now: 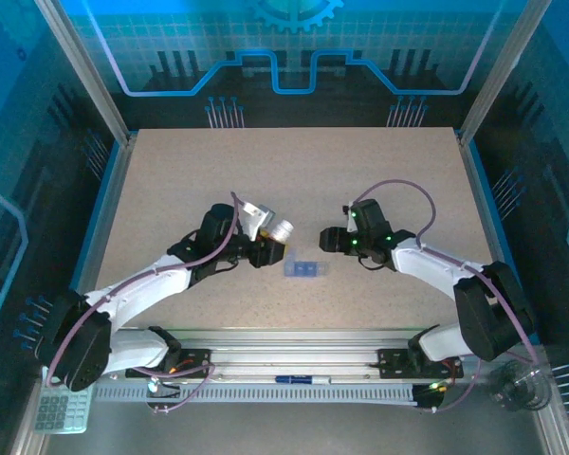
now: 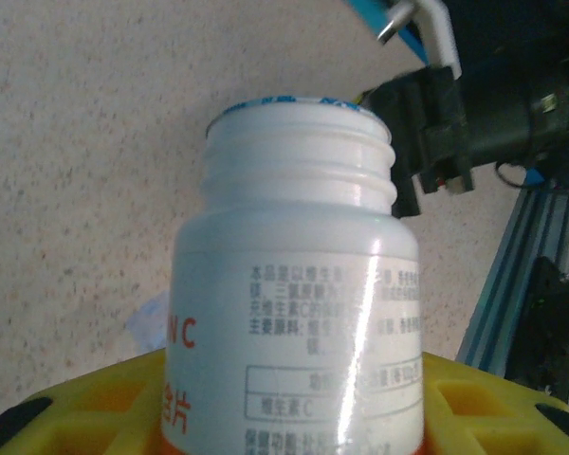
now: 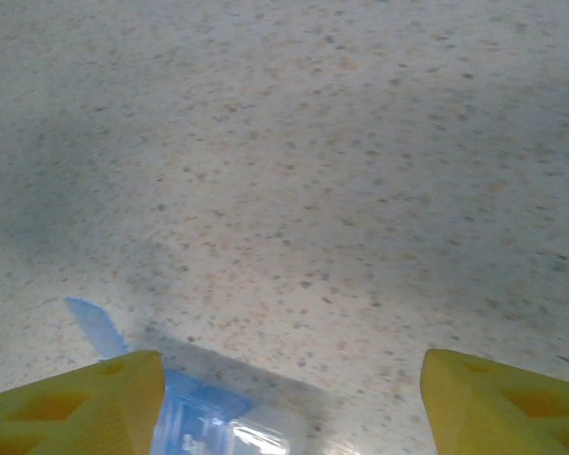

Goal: Sort the pills into containers

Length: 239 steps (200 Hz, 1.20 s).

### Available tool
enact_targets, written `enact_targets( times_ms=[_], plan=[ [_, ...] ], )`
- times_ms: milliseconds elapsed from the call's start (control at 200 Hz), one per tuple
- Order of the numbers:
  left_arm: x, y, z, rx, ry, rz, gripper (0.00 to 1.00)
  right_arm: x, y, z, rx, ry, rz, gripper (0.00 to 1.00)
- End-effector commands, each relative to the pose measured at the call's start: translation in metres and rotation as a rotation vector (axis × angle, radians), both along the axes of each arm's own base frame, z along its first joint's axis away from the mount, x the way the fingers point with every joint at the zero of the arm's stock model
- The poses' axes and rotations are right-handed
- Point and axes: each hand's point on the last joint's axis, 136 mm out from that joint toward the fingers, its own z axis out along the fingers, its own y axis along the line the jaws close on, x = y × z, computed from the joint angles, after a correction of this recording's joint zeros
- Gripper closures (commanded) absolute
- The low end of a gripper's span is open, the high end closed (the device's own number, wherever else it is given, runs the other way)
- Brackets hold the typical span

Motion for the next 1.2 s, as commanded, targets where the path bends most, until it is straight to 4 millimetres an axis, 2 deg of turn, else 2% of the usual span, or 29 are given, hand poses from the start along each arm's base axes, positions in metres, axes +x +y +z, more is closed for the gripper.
enact_targets(
  times_ms=[0,765,1191],
  plan=[
    [-0.009,0.005,-0.012,0.016,0.042,0.032,1.00,-0.006,0.018,-0.003,0.013,-0.021,0.083,0.27],
    [-0.036,0.003,-0.071,0.144,0.189,0.023,1.00,-0.028,0.026,-0.028,-0.159,0.009,0.201,0.27],
    [-0.047,0.008,-0.093,0.267,0.248,0.013,1.00,-0.034,0.031,-0.040,-0.216,0.030,0.233,0.27]
  ],
)
